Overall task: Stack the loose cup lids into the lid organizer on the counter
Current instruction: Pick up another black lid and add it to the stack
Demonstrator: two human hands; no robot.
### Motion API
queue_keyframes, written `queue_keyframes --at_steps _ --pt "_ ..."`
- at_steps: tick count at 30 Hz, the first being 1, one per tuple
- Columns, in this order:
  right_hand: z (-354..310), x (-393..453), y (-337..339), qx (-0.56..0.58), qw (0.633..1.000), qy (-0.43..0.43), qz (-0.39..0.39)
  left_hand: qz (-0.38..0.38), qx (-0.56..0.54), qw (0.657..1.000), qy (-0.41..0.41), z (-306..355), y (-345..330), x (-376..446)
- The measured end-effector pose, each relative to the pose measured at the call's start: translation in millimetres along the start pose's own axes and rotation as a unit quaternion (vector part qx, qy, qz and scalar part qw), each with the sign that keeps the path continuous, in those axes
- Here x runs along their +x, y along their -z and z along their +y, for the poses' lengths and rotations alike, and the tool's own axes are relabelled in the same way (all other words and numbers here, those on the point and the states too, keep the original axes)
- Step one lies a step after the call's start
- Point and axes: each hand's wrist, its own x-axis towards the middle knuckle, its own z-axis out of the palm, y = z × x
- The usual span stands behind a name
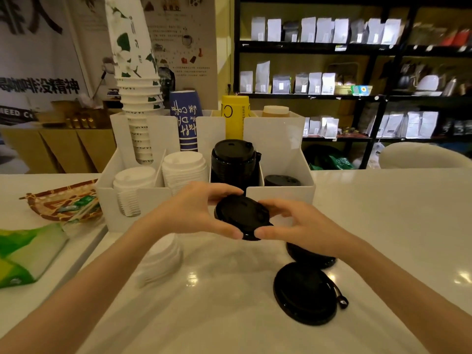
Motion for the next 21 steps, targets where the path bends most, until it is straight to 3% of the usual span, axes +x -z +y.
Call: queue_keyframes --at_steps 8,16,21 --pt "-28 26 46 0.039 0.989 0.058 0.134 0.083 -0.077 0.991 -0.077 18 47 27" --pt "-30 64 54 0.117 0.955 0.091 0.259 0.180 -0.131 0.972 -0.073 6 58 55" --pt "-13 86 44 0.104 0.945 0.086 0.298 0.235 -0.137 0.960 -0.063 -9 49 68"
